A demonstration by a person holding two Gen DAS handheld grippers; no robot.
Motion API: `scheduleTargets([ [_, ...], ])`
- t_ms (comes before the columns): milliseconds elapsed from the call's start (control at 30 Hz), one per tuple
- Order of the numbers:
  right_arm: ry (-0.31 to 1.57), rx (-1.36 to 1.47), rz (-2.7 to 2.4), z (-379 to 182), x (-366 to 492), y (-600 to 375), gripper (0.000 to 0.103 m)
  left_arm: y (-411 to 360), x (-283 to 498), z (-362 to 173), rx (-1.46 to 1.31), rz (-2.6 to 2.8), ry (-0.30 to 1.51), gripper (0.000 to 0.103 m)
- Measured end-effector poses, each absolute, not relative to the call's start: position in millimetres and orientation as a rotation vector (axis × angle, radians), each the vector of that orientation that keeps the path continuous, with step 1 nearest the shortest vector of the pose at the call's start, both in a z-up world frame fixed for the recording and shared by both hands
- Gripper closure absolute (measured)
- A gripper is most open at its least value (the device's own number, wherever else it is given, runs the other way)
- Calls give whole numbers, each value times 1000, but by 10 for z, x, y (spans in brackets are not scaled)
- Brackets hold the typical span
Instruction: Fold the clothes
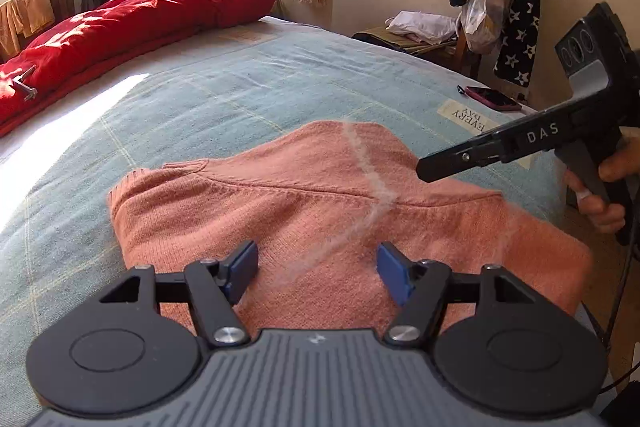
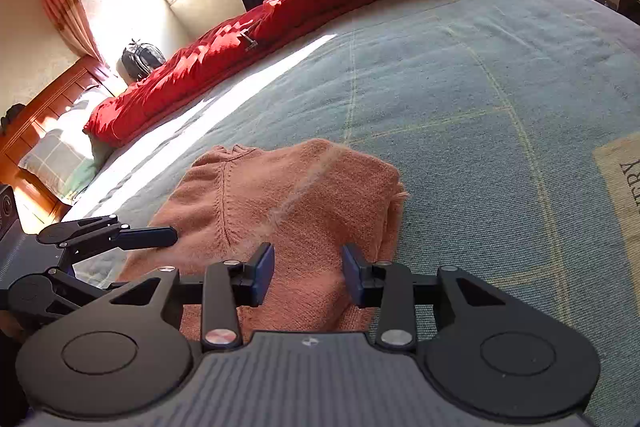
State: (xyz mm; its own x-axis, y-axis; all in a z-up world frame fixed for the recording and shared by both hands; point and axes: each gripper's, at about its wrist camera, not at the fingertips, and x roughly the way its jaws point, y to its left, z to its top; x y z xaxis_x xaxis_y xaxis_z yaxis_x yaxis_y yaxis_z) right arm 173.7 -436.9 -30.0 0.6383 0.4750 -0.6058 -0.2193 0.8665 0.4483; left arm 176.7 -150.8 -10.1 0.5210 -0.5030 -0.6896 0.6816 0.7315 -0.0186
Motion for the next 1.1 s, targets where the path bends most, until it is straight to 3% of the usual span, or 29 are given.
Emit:
scheduleTargets([
  [67, 755, 301, 413, -139, 1567, -4327, 55, -1449, 1643, -34, 263, -734, 726, 36],
  [167, 733, 231, 467, 10, 1315, -4189, 51, -1315, 1416, 38, 251, -769, 715, 27],
  [367, 740, 106, 626, 121, 865, -3804, 50, -1116, 1034, 30, 243, -778, 720, 26],
  [533, 843, 5, 511, -209, 816, -3812, 51, -987, 885, -189, 217, -764, 802, 26],
  [733, 831, 52, 480, -226, 704, -3863, 51, -879, 716, -272, 261, -737, 839, 24],
  [833, 816, 19, 467, -161, 653, -3770, 42, -868, 625, -103, 251, -766, 758, 24],
  [900, 790, -15, 470, -82, 623, -3676, 30, -915, 559, -11, 253, -814, 698, 21],
  [1100, 749, -98, 424, -25, 665, -3463, 23, -1214, 494, -248, 329, -876, 755, 19],
])
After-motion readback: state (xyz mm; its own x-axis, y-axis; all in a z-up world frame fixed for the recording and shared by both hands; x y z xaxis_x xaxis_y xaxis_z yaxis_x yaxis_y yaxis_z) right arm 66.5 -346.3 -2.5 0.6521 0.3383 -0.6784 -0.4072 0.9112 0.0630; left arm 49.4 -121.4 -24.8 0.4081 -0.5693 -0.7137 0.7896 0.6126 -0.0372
